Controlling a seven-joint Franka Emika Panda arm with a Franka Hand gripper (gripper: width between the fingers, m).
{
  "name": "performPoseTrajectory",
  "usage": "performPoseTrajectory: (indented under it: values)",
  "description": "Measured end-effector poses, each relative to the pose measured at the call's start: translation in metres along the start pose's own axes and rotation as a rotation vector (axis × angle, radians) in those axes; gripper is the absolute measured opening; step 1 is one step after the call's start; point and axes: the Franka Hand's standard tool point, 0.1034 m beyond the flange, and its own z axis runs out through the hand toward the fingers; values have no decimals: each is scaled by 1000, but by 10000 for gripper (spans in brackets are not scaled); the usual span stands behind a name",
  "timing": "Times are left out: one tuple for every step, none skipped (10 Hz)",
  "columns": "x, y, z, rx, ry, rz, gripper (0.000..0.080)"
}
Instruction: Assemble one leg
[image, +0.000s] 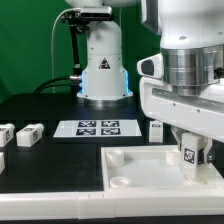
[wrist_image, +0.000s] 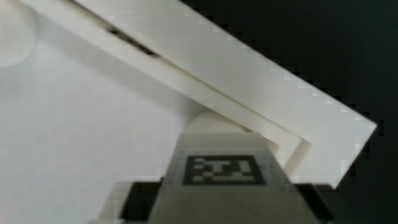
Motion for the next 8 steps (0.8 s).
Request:
performPoseTrajectory:
  values:
    - [0, 0, 0, 1, -3, 116, 287]
    - [-1, 0, 1, 1, -4, 138, 287]
    - [-1, 0, 1, 1, -4, 105, 438]
    - [-2, 0, 1, 0, -4, 72, 438]
    - [-4, 0, 2, -1, -5, 62, 567]
    - [-5, 0, 2, -3, -1, -23, 567]
    - [-4, 0, 2, -5, 1, -185, 635]
    - [-5, 0, 2, -6, 1, -302, 645]
